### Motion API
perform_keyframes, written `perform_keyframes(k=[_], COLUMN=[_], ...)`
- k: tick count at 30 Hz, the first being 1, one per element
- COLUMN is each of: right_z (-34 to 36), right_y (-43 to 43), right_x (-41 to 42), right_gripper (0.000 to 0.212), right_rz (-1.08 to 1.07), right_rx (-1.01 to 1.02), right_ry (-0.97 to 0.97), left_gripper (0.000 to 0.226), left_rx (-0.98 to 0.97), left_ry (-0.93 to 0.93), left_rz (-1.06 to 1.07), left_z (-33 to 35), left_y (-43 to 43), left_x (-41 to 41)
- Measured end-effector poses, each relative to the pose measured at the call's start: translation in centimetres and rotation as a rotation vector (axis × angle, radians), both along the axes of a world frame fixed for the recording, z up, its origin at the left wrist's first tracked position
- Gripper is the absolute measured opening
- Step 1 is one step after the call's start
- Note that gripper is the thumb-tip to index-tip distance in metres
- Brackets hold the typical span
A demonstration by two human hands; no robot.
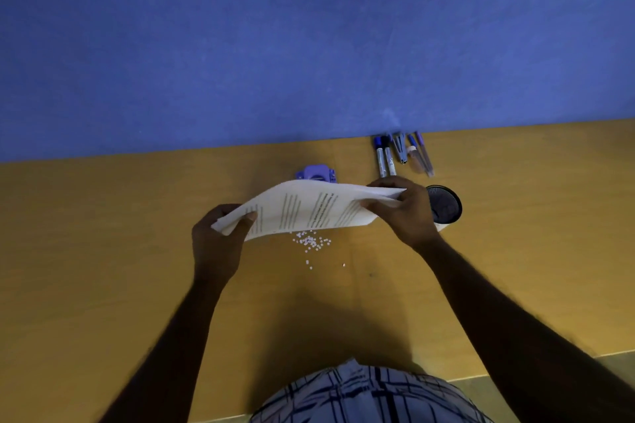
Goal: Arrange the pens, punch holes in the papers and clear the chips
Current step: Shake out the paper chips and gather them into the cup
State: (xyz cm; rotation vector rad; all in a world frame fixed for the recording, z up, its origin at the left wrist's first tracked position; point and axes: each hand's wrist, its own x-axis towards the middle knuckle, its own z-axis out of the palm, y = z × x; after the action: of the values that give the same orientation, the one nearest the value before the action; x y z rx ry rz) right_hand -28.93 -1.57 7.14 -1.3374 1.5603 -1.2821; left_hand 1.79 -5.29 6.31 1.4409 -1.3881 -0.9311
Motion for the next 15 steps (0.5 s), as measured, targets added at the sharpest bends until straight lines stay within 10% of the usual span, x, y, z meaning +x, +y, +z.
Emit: perform_keyframes(k=[6,12,15], right_z=[3.2,8.5,9.6], right_y=[-0.7,-1.2,-1.6], right_x=[-2.2,-1.4,0.0], right_gripper=[0.071,0.074,0.073], right_rz=[-0.188,-0.115,-0.015], right_rx=[-0.047,-0.278,-0.202], right_ry=[0.217,0.847,0.859], left_gripper=[0.033,0.023,0.019], left_rx=[-0.218,-0.477,-0.501], left_ry=[-0.178,-0.387,-0.399], left_rz=[-0.139,-0.383,-0.489], left_z=[7.9,16.2,17.7], left_y=[-1.3,-2.9,-3.3], left_x=[0.4,-0.4,-1.4])
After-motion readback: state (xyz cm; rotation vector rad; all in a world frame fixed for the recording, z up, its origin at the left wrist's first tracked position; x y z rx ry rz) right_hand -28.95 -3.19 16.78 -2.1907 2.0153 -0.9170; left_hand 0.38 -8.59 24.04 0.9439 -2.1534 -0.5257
